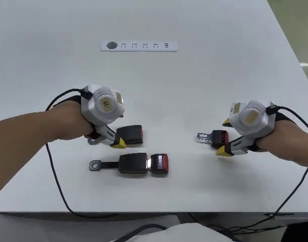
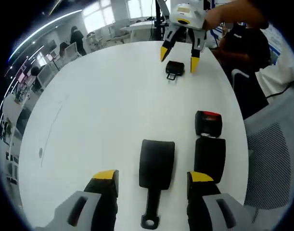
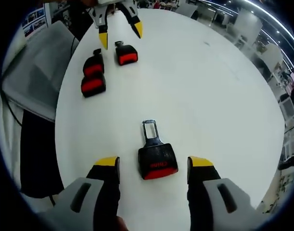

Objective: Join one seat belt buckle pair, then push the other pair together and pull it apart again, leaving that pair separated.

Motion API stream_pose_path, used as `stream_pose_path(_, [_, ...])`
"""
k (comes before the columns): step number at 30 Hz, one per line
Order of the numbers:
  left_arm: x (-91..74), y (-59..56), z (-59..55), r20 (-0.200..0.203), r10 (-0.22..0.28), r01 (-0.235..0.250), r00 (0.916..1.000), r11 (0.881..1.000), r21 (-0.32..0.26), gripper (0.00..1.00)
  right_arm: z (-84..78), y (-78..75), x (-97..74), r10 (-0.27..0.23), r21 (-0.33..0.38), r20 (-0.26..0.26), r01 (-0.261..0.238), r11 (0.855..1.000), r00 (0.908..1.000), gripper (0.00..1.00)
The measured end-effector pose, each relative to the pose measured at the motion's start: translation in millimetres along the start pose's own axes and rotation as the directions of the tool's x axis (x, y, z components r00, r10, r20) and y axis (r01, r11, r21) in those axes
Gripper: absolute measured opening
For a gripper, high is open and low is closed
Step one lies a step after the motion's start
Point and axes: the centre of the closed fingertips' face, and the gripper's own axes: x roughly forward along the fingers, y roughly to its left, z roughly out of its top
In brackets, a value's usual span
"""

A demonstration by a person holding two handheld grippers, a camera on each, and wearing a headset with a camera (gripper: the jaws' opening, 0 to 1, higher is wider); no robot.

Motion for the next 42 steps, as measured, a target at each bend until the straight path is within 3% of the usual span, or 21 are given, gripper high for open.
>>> stream_pose_path(4, [-18.9, -8.4, -2.5, 0.060, 0.041, -0.038, 0.9974, 0.998, -0.046, 0.68, 15.2, 15.6, -14.9, -0.034, 0.073, 0.061, 0.029, 0.997, 0.9975, 0.64])
stream_pose_path(8, [-34.3, -21.7, -5.3, 0.101, 0.084, -0.073, 0.9914, 0.992, -0.103, 0.79, 23.4, 25.4, -16.2, -0.056, 0.125, 0.119, 0.041, 0.991, 0.9914, 0.79])
stream_pose_path(11, [-43.9, -30.4, -19.3, 0.088, 0.086, -0.076, 0.9925, 0.991, -0.113, 0.81, 26.0, 40.4, -26.2, -0.074, 0.140, 0.131, 0.055, 0.989, 0.9887, 0.82])
stream_pose_path(15, [-56.4, -41.6, -33.7, 0.100, 0.111, -0.093, 0.9888, 0.981, -0.170, 0.85, 21.4, 50.5, -29.6, -0.089, 0.195, 0.166, 0.055, 0.979, 0.9820, 0.88])
stream_pose_path(19, [-66.8, -55.3, -43.1, 0.114, 0.134, -0.105, 0.9844, 0.967, -0.232, 0.89, 24.3, 60.9, -39.6, -0.117, 0.268, 0.212, 0.058, 0.962, 0.9702, 0.94])
stream_pose_path(21, [-73.4, -57.3, -50.7, 0.129, 0.154, -0.116, 0.9796, 0.958, -0.263, 0.92, 24.9, 68.0, -43.4, -0.117, 0.284, 0.216, 0.052, 0.957, 0.9695, 0.96])
stream_pose_path(24, [-77.3, -64.0, -56.3, 0.144, 0.153, -0.102, 0.9777, 0.945, -0.310, 0.95, 25.9, 69.6, -45.5, -0.117, 0.299, 0.224, 0.046, 0.953, 0.9676, 0.97])
stream_pose_path(26, [-80.8, -65.4, -58.7, 0.144, 0.160, -0.110, 0.9766, 0.947, -0.302, 0.99, 27.8, 69.7, -46.7, -0.123, 0.290, 0.229, 0.053, 0.956, 0.9656, 0.99])
stream_pose_path(29, [-88.4, -63.0, -63.4, 0.155, 0.169, -0.111, 0.9733, 0.938, -0.329, 1.00, 32.6, 72.0, -55.5, -0.128, 0.285, 0.234, 0.058, 0.957, 0.9638, 1.00])
stream_pose_path(31, [-96.1, -60.1, -62.5, 0.171, 0.194, -0.123, 0.9660, 0.927, -0.356, 1.00, 28.8, 69.0, -54.8, -0.132, 0.295, 0.235, 0.058, 0.954, 0.9631, 1.00])
stream_pose_path(32, [-98.7, -57.6, -67.5, 0.173, 0.203, -0.127, 0.9639, 0.920, -0.372, 1.00, 26.2, 68.4, -56.1, -0.136, 0.301, 0.229, 0.062, 0.952, 0.9638, 1.00])
stream_pose_path(38, [-109.4, -65.1, -70.9, 0.185, 0.236, -0.149, 0.9539, 0.909, -0.389, 1.00, 23.5, 65.5, -71.5, -0.164, 0.315, 0.228, 0.087, 0.945, 0.9597, 1.00])
stream_pose_path(42, [-107.9, -71.1, -81.6, 0.177, 0.233, -0.148, 0.9563, 0.908, -0.392, 1.00, 21.8, 68.8, -72.4, -0.168, 0.325, 0.229, 0.087, 0.942, 0.9588, 1.00])
